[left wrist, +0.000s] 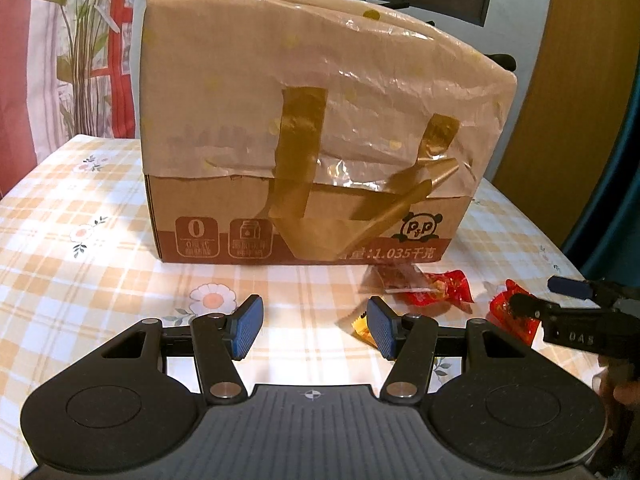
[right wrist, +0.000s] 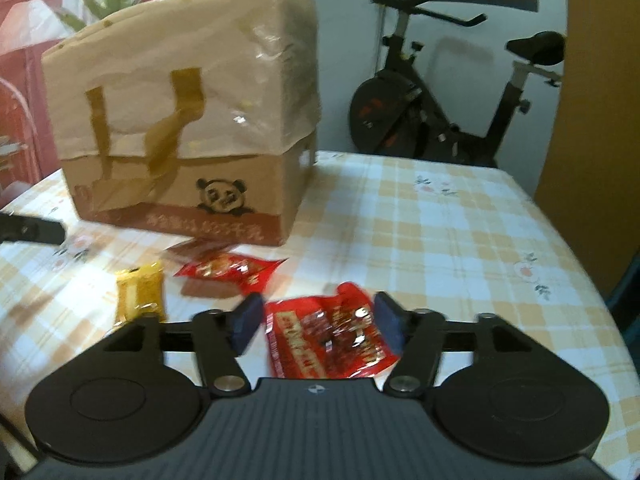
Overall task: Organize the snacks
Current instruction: 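Grasp a red candy packet with the right gripper while the left gripper grasps the yellow packet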
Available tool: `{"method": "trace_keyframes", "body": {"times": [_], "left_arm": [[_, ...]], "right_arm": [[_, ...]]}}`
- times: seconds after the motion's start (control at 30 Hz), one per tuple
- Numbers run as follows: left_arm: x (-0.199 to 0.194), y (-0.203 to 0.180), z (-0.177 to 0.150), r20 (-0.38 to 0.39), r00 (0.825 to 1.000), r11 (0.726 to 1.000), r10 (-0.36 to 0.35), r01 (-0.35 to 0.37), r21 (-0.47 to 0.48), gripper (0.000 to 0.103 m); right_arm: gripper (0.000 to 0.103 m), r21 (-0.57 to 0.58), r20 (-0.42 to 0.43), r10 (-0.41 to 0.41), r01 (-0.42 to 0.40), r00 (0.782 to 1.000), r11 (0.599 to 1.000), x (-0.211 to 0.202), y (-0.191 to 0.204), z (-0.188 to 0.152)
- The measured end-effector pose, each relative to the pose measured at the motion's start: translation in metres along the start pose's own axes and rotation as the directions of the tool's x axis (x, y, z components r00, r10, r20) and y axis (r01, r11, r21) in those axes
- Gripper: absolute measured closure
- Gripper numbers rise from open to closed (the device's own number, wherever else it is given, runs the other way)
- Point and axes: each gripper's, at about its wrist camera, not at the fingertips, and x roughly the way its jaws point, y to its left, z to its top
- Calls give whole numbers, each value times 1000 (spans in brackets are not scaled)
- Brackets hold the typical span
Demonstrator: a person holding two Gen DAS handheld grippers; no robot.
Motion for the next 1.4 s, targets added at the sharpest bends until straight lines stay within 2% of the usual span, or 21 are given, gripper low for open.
{"method": "trace_keyframes", "body": {"times": [0.07,0.13,0.3,0.43,0.5,0.57,0.63,0.7,0.73,0.83,0.97,1.13,1.3,1.4], "left_arm": [[1,0,0,-4,1000,1000,0,0,-2,43],[0,1,0,-2,1000,1000,-1,1,0,43],[0,1,1,-2,1000,1000,2,-2,-3,43],[0,0,-1,-8,1000,1000,-5,5,-8,43],[0,0,-2,-9,1000,1000,-8,8,-9,43],[0,-1,-3,-14,1000,1000,-14,14,-10,43],[1,-1,-4,-21,1000,1000,-16,16,-11,43],[1,-1,-5,-28,999,1000,-21,21,-13,43],[2,-1,-6,-34,999,1000,-26,25,-14,43],[6,-2,-7,-54,998,999,-34,33,-18,43],[16,-10,-7,-93,995,999,-47,45,-22,43],[37,-32,-5,-141,987,997,-73,72,-17,43],[67,-45,2,-201,979,998,-28,16,-58,40],[77,-55,4,-210,978,999,4,-13,-41,33]], "right_arm": [[25,10,3,-24,24,1000,1000,3,-4,0],[25,38,-17,-15,16,1000,999,9,-10,0],[25,81,-106,-39,48,994,996,25,-18,-7],[24,61,-108,-37,43,993,997,26,-15,-9],[27,38,-100,-23,26,995,999,26,-10,-10],[39,6,-85,-1,2,996,1000,24,-5,-11],[43,-15,-76,-3,2,997,1000,23,-1,-12],[63,-19,-62,24,-25,998,1000,20,-1,-13],[69,-24,-56,42,-43,998,999,18,-1,-14],[76,-55,-39,76,-78,996,995,15,4,-15],[78,-77,-36,92,-94,995,993,16,8,-15],[79,-47,-37,110,-112,993,993,17,3,-15],[79,-31,-38,123,-124,992,992,17,0,-16],[79,-19,-37,132,-133,991,991,17,-3,-16]]}}
